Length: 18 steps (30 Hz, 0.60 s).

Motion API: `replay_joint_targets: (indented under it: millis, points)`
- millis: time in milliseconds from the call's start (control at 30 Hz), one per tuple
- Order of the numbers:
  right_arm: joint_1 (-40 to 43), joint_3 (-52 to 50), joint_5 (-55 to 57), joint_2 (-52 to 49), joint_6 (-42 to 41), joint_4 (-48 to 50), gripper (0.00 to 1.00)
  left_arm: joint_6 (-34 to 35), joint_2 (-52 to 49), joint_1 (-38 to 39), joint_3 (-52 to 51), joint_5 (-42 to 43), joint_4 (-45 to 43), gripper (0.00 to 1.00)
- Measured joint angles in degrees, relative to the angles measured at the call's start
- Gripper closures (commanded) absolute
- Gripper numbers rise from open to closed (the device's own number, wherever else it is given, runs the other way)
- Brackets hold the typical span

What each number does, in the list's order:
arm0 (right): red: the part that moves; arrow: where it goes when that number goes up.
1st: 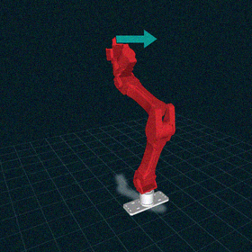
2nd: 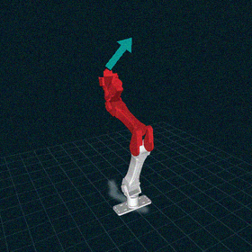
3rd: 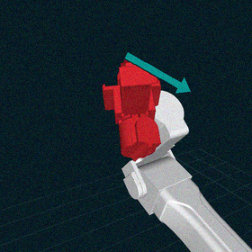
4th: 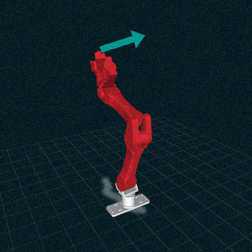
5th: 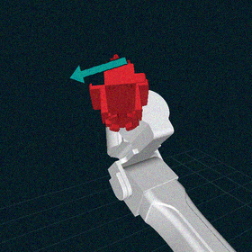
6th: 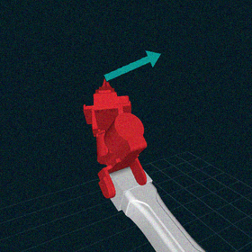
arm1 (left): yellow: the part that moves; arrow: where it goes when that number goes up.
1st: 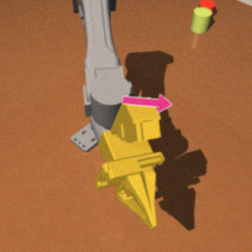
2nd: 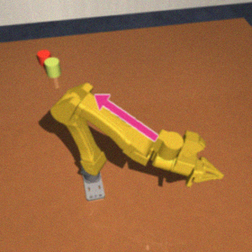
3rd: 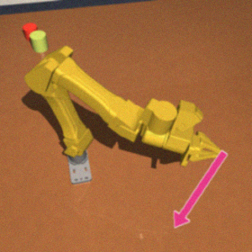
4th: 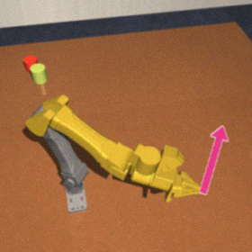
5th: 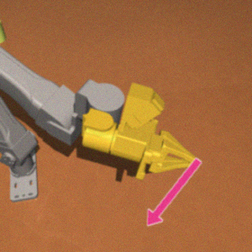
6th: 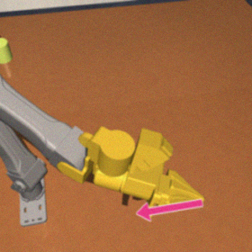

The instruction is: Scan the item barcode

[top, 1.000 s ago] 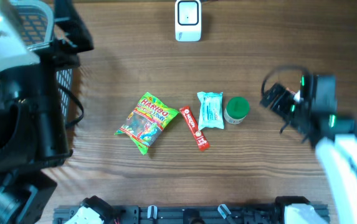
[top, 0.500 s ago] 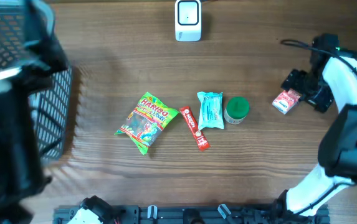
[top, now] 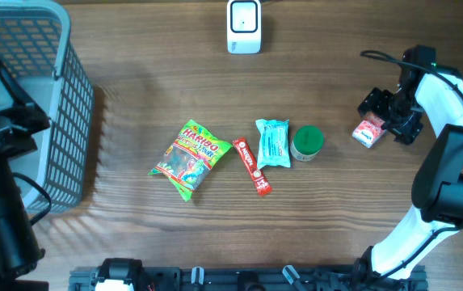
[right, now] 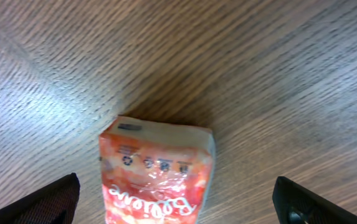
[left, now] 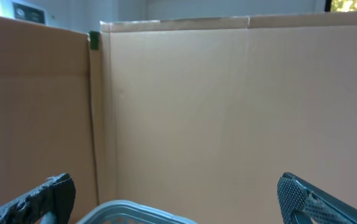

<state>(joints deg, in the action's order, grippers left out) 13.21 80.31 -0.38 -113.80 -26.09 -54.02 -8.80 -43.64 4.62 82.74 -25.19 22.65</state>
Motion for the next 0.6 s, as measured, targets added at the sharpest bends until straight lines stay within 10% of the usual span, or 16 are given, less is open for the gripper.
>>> replay_joint_targets:
  millis: [267, 600]
  points:
    - [0.0, -0.5, 0.5, 0.0, 0.0, 1.4, 0.03, 7.7, 1.4, -4.1, -0.3, 7.6, 0.5, 0.00]
    - [-0.2, -7.1, 1.9, 0.0, -0.8, 7.4, 0.33, 8.3, 5.7, -4.1, -0.2, 13.8, 3.6, 0.00]
